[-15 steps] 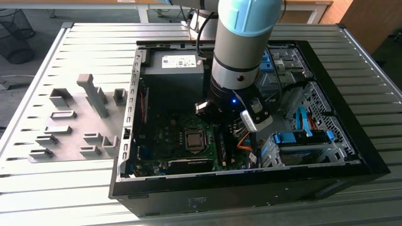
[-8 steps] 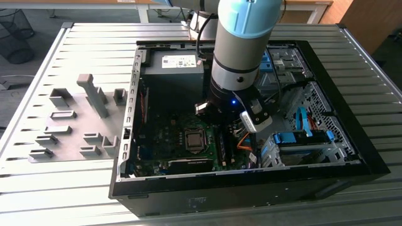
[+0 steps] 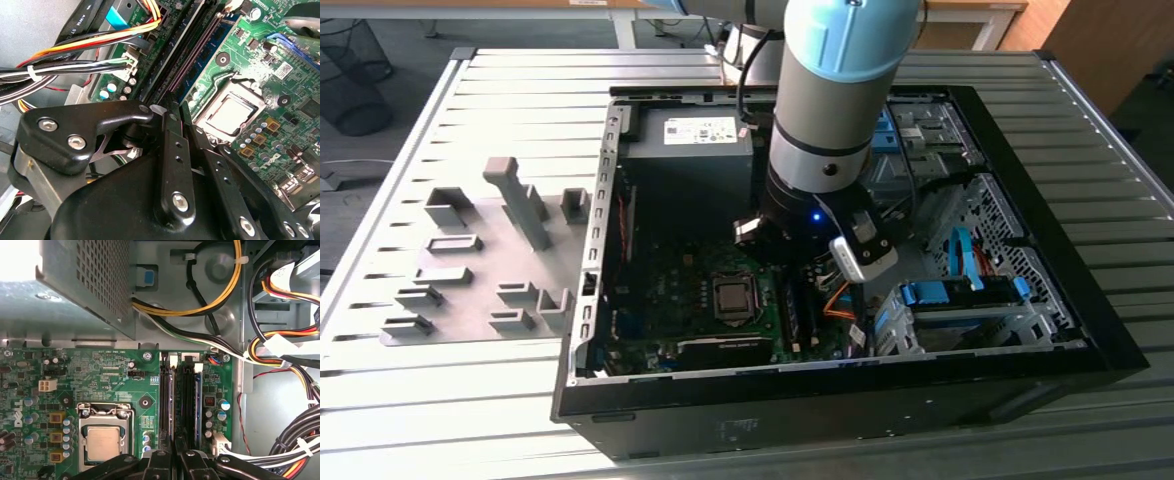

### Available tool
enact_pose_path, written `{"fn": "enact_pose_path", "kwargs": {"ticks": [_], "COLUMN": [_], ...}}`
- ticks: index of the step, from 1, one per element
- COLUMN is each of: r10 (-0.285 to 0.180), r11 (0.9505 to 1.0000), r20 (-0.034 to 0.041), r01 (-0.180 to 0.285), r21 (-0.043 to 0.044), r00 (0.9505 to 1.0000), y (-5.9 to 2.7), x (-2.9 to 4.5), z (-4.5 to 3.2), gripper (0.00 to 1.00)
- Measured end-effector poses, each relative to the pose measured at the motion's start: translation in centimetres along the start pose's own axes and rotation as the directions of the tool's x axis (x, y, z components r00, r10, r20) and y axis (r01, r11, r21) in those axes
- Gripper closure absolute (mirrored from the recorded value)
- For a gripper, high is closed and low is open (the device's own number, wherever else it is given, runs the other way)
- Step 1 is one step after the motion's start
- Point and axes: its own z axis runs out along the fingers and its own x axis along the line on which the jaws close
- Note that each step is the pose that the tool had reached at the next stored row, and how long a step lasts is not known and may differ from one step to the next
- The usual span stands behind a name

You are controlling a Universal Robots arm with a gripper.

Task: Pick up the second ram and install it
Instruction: 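Insert the second ram into the second slot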

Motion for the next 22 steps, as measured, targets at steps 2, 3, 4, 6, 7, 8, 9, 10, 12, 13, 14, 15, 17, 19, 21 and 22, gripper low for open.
{"fn": "enact_pose_path", "kwargs": {"ticks": [2, 3, 4, 6, 7, 8, 9, 10, 12, 13, 14, 15, 17, 19, 21, 22], "r10": [0.000, 0.000, 0.000, 0.000, 0.000, 0.000, 0.000, 0.000, 0.000, 0.000, 0.000, 0.000, 0.001, 0.002, 0.005, 0.007], "r11": [1.0000, 1.0000, 1.0000, 1.0000, 1.0000, 1.0000, 1.0000, 1.0000, 1.0000, 1.0000, 1.0000, 1.0000, 1.0000, 1.0000, 1.0000, 1.0000], "r20": [-0.0007, -0.0007, -0.0007, -0.0007, -0.0007, -0.0007, -0.0007, -0.0007, -0.0008, -0.0007, -0.0008, -0.0007, -0.0007, -0.0008, -0.0009, -0.0009], "r01": [0.000, 0.000, 0.000, 0.000, 0.000, 0.000, 0.000, 0.000, 0.000, 0.000, 0.000, 0.000, -0.001, -0.002, -0.005, -0.007], "r21": [-0.0002, -0.0002, -0.0002, -0.0020, -0.0028, -0.0032, -0.0034, -0.0034, -0.0035, -0.0039, -0.0041, -0.0050, -0.0052, -0.0050, -0.0048, -0.0049], "r00": [1.0000, 1.0000, 1.0000, 1.0000, 1.0000, 1.0000, 1.0000, 1.0000, 1.0000, 1.0000, 1.0000, 1.0000, 1.0000, 1.0000, 1.0000, 1.0000], "y": [-0.01, -0.01, -0.01, -0.02, -0.03, -0.04, -0.05, -0.07, -0.10, -0.11, -0.11, -0.11, -0.11, -0.11, -0.12, -0.11], "x": [0.00, 0.00, 0.00, -0.01, -0.01, -0.02, -0.03, -0.04, -0.05, -0.05, -0.05, -0.05, -0.05, -0.06, -0.09, -0.11], "z": [0.02, 0.02, 0.02, 0.03, 0.03, 0.03, 0.03, 0.02, -0.05, -0.08, -0.14, -0.15, -0.15, -0.16, -0.13, -0.10], "gripper": [0.86, 0.86, 0.86, 0.86, 0.86, 0.86, 0.86, 0.86, 0.86, 0.86, 0.86, 0.86, 0.86, 0.86, 0.86, 0.86]}}
